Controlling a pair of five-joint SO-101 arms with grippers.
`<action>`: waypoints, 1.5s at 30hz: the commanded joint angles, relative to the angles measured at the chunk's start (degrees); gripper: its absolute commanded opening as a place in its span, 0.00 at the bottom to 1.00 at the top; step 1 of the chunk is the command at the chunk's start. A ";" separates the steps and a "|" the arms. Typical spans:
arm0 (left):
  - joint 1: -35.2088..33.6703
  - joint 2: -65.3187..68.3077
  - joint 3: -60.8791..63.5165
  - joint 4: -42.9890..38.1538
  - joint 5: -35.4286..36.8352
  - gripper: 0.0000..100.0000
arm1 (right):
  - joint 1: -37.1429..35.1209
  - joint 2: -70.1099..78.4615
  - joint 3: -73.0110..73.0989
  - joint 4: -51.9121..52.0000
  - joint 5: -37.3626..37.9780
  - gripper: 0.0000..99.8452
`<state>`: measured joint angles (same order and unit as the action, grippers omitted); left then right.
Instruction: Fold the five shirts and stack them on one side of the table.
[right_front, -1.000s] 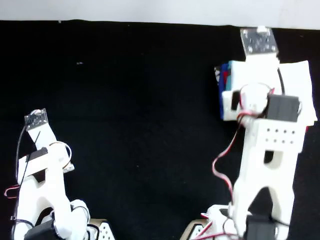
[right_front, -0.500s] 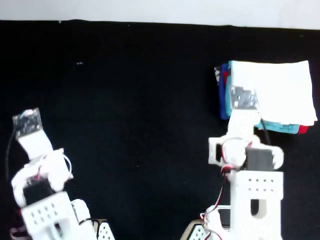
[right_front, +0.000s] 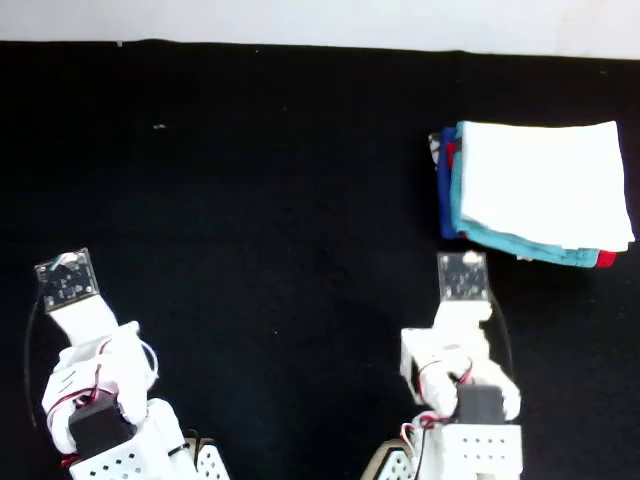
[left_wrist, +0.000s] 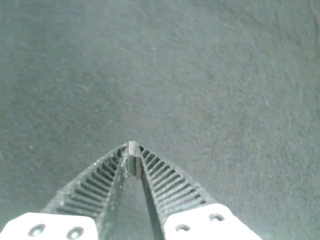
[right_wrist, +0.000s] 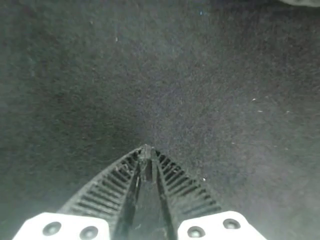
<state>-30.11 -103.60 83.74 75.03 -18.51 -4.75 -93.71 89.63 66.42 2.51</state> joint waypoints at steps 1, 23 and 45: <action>7.78 -0.48 1.80 0.26 -0.18 0.01 | -0.40 -12.00 7.25 2.24 -0.44 0.01; 18.77 -0.40 13.32 1.32 11.34 0.01 | -0.31 -9.27 13.14 4.26 -0.44 0.01; 17.63 -0.31 13.32 1.32 13.45 0.01 | -0.31 -9.27 13.14 4.26 -0.44 0.01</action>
<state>-12.00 -103.60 96.04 75.82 -5.41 -4.75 -102.86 95.87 70.11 2.51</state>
